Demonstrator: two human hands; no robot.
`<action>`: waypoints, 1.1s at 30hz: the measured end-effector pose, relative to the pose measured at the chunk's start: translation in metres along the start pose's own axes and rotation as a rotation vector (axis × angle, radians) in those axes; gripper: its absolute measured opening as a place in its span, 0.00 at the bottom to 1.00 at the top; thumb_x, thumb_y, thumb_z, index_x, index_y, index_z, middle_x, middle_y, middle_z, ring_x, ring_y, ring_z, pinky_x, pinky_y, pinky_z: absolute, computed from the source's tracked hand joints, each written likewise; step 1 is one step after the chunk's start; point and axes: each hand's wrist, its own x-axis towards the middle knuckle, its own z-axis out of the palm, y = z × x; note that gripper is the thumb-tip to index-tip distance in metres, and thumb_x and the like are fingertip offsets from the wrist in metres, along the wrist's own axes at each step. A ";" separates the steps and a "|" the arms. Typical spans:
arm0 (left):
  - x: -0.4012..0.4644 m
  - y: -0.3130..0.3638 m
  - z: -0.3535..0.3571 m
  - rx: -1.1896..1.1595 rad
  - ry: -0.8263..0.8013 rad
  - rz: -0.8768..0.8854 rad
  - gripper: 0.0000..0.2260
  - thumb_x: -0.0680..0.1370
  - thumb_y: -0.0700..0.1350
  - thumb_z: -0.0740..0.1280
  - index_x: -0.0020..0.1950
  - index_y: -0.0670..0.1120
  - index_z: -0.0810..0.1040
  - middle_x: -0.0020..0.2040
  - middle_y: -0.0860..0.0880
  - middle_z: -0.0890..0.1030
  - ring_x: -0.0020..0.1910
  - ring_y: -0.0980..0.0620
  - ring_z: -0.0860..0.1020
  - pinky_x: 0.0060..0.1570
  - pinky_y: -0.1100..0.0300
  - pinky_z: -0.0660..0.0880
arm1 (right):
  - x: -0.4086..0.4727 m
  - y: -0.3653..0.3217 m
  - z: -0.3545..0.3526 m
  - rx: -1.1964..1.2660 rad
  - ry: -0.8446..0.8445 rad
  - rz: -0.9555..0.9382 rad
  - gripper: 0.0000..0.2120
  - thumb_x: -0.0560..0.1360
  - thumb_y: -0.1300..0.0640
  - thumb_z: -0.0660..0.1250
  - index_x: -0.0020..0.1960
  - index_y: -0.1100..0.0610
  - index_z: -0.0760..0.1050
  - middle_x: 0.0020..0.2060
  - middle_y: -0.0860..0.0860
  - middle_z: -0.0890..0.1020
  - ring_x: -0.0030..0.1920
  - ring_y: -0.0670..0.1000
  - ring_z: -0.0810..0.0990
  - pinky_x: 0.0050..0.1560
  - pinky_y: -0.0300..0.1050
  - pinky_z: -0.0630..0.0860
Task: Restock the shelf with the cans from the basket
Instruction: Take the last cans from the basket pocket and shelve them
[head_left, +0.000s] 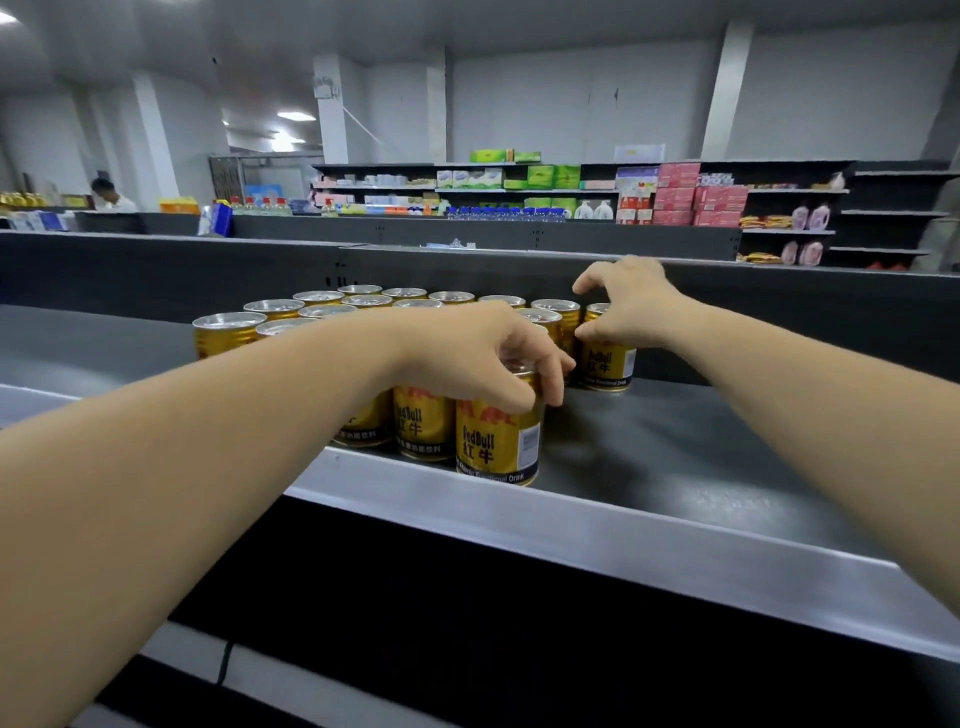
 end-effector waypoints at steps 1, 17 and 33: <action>-0.001 0.000 -0.002 0.033 -0.002 -0.005 0.15 0.71 0.40 0.65 0.45 0.62 0.79 0.63 0.62 0.69 0.60 0.64 0.65 0.46 0.73 0.62 | -0.009 -0.007 -0.006 0.055 0.000 -0.049 0.24 0.69 0.51 0.71 0.64 0.53 0.71 0.61 0.56 0.75 0.62 0.57 0.70 0.59 0.54 0.72; -0.059 0.011 0.051 0.323 0.434 0.228 0.23 0.72 0.53 0.67 0.67 0.52 0.70 0.65 0.49 0.70 0.65 0.51 0.65 0.63 0.58 0.59 | -0.169 -0.080 -0.037 0.271 -0.070 -0.058 0.21 0.64 0.49 0.71 0.55 0.53 0.76 0.44 0.48 0.79 0.44 0.48 0.79 0.50 0.47 0.77; -0.176 0.082 0.429 -0.192 -0.012 0.055 0.21 0.72 0.60 0.62 0.64 0.60 0.71 0.62 0.59 0.69 0.64 0.63 0.62 0.59 0.67 0.59 | -0.505 -0.007 0.146 0.405 -0.585 0.142 0.23 0.69 0.49 0.71 0.62 0.46 0.72 0.51 0.45 0.74 0.52 0.47 0.75 0.54 0.44 0.73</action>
